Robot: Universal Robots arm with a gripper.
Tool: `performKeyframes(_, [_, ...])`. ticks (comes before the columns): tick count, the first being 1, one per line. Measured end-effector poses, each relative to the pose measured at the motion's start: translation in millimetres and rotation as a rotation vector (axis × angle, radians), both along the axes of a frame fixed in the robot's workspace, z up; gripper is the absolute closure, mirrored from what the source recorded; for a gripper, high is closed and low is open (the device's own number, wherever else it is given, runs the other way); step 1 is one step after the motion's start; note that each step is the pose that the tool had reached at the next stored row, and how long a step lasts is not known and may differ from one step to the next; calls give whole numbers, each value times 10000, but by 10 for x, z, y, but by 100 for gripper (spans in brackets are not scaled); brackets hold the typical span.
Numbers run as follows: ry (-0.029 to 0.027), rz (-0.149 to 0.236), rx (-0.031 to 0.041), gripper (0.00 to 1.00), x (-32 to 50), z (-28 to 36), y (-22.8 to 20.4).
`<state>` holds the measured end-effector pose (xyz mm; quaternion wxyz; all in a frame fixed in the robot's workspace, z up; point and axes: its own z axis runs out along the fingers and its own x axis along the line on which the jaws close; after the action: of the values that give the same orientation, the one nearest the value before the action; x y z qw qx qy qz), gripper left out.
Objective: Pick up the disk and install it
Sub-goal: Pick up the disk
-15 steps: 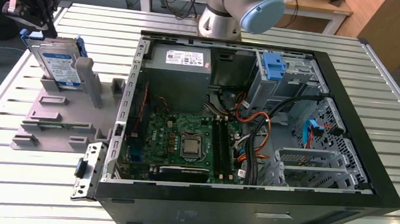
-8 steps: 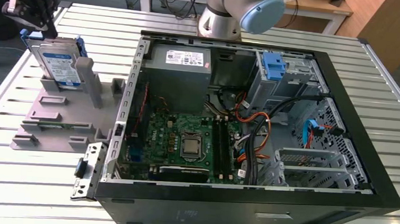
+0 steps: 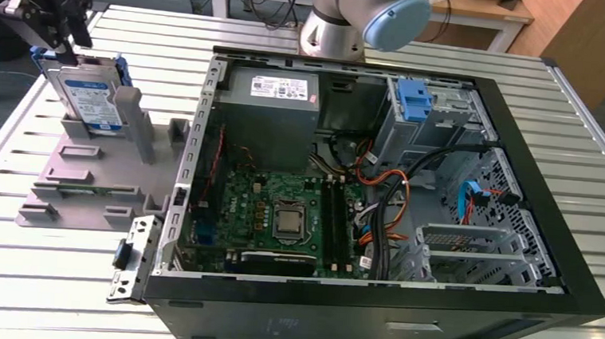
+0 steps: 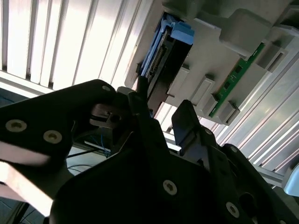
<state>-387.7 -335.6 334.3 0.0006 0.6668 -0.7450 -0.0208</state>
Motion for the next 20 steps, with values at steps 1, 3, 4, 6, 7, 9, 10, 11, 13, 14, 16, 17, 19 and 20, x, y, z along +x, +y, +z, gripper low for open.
performKeyframes(1, [-1, 0, 1, 53, 0, 0, 0])
performKeyframes(3, [0, 0, 1, 47, 0, 0, 0])
performKeyframes(4, [0, 0, 1, 47, 0, 0, 0])
performKeyframes(6, [1, 16, 1, 47, 0, -2, 0])
performKeyframes(7, [-1, 63, 2, 47, 0, -6, 1])
performKeyframes(9, [-2, 203, 2, 47, -1, -18, 9])
performKeyframes(10, [-4, 280, 2, 47, -1, -24, 15])
performKeyframes(11, [-4, 356, 3, 47, -1, -31, 20])
performKeyframes(13, [-2, 514, 2, 47, -1, -45, 27])
performKeyframes(14, [-1, 598, 2, 47, -1, -53, 27])
performKeyframes(16, [-2, 756, 1, 47, -4, -73, 28])
performKeyframes(17, [-3, 839, 2, 47, -6, -88, 28])
performKeyframes(19, [-2, 987, 2, 47, -9, -122, 28])
performKeyframes(20, [-2, 1057, 2, 47, -10, -140, 28])
